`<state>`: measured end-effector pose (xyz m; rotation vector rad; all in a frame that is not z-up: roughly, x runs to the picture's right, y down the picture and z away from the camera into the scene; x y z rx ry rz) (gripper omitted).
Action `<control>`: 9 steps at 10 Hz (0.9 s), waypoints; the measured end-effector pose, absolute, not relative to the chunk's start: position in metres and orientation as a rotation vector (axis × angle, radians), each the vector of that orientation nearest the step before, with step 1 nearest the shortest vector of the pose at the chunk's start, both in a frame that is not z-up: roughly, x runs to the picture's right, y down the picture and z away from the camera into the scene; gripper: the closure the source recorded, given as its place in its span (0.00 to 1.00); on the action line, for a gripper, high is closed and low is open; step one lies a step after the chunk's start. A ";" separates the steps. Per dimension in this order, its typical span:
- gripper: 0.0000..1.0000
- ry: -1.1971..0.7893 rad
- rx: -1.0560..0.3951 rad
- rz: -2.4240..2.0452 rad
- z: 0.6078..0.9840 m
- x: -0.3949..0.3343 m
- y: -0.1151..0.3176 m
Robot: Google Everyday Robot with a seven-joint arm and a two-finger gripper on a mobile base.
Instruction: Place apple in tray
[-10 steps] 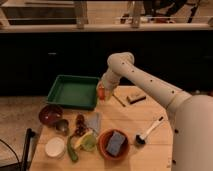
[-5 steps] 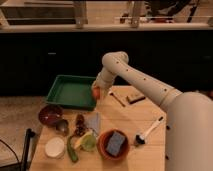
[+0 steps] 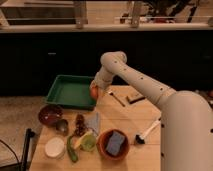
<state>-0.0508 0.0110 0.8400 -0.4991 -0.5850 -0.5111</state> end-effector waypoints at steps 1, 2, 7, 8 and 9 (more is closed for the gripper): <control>1.00 -0.590 -0.499 -0.513 0.842 -0.054 0.010; 1.00 -0.593 -0.497 -0.511 0.844 -0.053 0.008; 1.00 -0.611 -0.494 -0.507 0.855 -0.062 0.004; 1.00 -0.614 -0.493 -0.507 0.857 -0.062 0.003; 1.00 -0.619 -0.492 -0.507 0.860 -0.064 0.002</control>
